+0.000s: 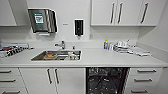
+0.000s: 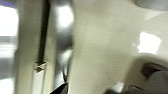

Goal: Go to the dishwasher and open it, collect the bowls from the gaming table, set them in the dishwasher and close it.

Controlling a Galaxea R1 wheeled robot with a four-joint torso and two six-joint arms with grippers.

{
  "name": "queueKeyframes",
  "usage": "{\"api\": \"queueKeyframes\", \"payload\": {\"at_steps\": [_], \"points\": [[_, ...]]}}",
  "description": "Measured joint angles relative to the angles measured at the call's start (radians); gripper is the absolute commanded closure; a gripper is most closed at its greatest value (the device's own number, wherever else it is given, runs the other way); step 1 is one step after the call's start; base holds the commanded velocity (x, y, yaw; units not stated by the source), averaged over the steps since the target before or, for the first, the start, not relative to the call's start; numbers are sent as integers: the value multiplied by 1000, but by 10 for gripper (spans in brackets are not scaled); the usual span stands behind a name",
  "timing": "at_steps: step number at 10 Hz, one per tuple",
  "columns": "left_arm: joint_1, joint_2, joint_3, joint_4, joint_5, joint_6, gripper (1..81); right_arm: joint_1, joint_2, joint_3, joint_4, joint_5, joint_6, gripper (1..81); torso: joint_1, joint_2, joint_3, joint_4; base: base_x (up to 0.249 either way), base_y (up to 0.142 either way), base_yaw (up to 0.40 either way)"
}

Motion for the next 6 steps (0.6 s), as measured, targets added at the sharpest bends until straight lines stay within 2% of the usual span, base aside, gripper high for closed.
{"api": "queueKeyframes", "payload": {"at_steps": [1, 2, 4, 5, 6], "points": [[5, 4, -14, 0, -1, 0, 10, -53, -3, 16, -3, -53, -58, 10, 0, 0, 0, 0, 0, 0, 0], [20, 11, -21, 0, -3, 0, 10, -63, -16, 56, -2, -57, -157, 10, 0, 0, 0, 0, 0, 0, 0], [55, 16, -57, 0, -1, 0, 10, 3, -56, 129, -2, -17, -330, 10, 0, 0, 0, 0, 0, 0, 0], [74, 25, -95, 0, -1, 0, 10, 8, -87, 187, -2, -17, -433, 10, 0, 0, 0, 0, 0, 0, 0], [111, 29, -128, 0, 1, 0, 10, 7, -114, 248, -2, -20, -563, 10, 0, 0, 0, 0, 0, 0, 0]]}}
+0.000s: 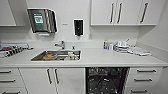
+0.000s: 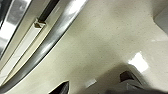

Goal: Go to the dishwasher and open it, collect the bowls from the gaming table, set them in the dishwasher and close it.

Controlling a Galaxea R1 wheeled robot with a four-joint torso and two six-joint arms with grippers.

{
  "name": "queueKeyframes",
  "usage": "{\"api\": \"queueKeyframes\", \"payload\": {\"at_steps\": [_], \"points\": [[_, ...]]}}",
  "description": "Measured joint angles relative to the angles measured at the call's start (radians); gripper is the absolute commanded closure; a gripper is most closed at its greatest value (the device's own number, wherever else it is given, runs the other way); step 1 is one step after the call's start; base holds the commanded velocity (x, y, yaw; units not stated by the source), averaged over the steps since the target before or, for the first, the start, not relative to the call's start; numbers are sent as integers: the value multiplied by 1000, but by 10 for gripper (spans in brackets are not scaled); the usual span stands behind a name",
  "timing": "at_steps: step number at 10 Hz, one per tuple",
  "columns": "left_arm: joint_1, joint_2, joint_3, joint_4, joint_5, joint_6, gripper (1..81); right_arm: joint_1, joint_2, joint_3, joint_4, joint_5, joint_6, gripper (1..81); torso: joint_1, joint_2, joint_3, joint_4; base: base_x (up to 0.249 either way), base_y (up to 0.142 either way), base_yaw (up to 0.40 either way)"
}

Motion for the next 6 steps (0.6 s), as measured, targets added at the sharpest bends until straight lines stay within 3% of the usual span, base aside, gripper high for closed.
{"api": "queueKeyframes", "payload": {"at_steps": [3, 4, 6], "points": [[116, 39, -190, 0, 5, 0, 10, -1, -51, 161, 0, 1, -414, 10, 0, 0, 0, 0, 0, 0, 0], [165, 73, -256, 0, 7, 0, 10, -9, -61, 196, 0, 3, -510, 10, 0, 0, 0, 0, 0, 0, 0], [243, 163, -377, 0, -4, 0, 10, -79, -64, 210, 0, 21, -594, 10, 0, 0, 0, 0, 0, 0, 0]]}}
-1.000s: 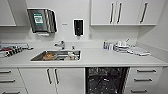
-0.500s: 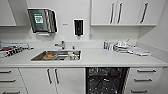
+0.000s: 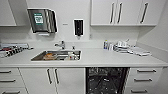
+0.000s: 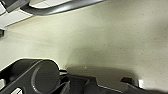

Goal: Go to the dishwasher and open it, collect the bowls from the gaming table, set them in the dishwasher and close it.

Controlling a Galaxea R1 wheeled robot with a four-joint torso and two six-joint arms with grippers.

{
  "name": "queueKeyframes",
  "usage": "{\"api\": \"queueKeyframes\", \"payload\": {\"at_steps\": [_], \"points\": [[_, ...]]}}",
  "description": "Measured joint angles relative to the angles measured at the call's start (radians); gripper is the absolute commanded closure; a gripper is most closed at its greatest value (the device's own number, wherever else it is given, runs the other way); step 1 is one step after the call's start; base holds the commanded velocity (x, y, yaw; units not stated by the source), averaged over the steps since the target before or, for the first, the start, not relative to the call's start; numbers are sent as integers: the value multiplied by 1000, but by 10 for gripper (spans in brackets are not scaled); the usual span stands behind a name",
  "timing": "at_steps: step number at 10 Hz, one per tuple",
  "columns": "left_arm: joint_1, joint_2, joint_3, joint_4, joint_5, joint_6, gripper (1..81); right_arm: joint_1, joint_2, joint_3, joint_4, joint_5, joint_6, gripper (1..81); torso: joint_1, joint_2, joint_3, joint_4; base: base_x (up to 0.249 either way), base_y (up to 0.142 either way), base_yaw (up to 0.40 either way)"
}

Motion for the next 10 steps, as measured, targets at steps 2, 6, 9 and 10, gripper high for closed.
{"api": "queueKeyframes", "payload": {"at_steps": [2, 6, 9, 10], "points": [[95, 112, -90, 0, -8, 0, 10, -79, 9, -12, 0, 86, -47, 10, 0, 0, 0, 0, 0, 0, 0], [181, 170, -153, 0, -95, 4, 10, -207, 79, -100, 0, 224, -120, 10, -54, 84, 0, 0, 0, 0, 0], [219, 217, -250, 0, -181, 8, 10, -242, 139, -144, 0, 256, -131, 10, -123, 191, 0, 0, 0, 0, 0], [224, 238, -291, 0, -193, 8, 10, -253, 150, -161, 0, 258, -131, 10, -145, 225, 0, 0, 0, 0, 0]]}}
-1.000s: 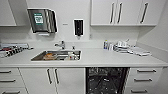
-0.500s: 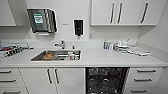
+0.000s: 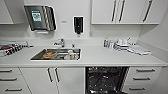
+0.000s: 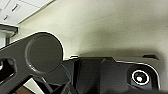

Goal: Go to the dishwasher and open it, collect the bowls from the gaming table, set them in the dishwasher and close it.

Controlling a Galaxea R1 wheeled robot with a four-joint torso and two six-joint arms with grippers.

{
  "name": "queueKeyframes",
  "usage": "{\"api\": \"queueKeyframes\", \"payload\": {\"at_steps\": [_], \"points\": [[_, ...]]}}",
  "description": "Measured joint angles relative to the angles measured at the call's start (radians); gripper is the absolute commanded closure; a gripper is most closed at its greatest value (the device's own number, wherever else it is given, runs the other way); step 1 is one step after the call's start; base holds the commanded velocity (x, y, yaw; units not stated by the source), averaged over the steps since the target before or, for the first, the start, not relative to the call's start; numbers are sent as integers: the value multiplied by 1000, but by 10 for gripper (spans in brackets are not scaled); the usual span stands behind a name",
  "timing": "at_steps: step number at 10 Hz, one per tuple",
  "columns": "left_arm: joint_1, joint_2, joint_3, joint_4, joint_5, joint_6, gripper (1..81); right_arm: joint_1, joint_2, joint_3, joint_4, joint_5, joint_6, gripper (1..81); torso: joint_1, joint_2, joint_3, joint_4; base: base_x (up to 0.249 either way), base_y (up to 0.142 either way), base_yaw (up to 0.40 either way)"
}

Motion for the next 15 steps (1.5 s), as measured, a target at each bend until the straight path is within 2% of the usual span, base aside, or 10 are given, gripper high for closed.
{"api": "queueKeyframes", "payload": {"at_steps": [2, 4, 7, 8, 11, 15], "points": [[31, 59, -75, 0, -16, 3, 10, -13, 19, -39, 0, 13, -1, 10, -44, 69, 6, 0, 0, 0, 0], [83, 126, -121, 0, -19, 3, 10, -35, 47, -100, 1, 38, -2, 10, -90, 141, 42, 0, 0, 0, 0], [113, 214, -218, 0, -29, 7, 10, -64, 103, -190, 1, 53, -3, 10, -158, 245, 105, 0, 0, 0, 0], [128, 246, -247, 0, -31, 9, 10, -82, 146, -233, -1, 73, -4, 10, -179, 277, 112, 0, 0, 0, 0], [159, 310, -294, 1, -30, 10, 10, -103, 187, -282, -8, 76, -10, 10, -240, 370, 121, 0, 0, 0, 0], [181, 419, -405, 13, -36, 10, 10, -139, 304, -432, -21, 91, -11, 10, -333, 513, 121, 0, 0, 0, 0]]}}
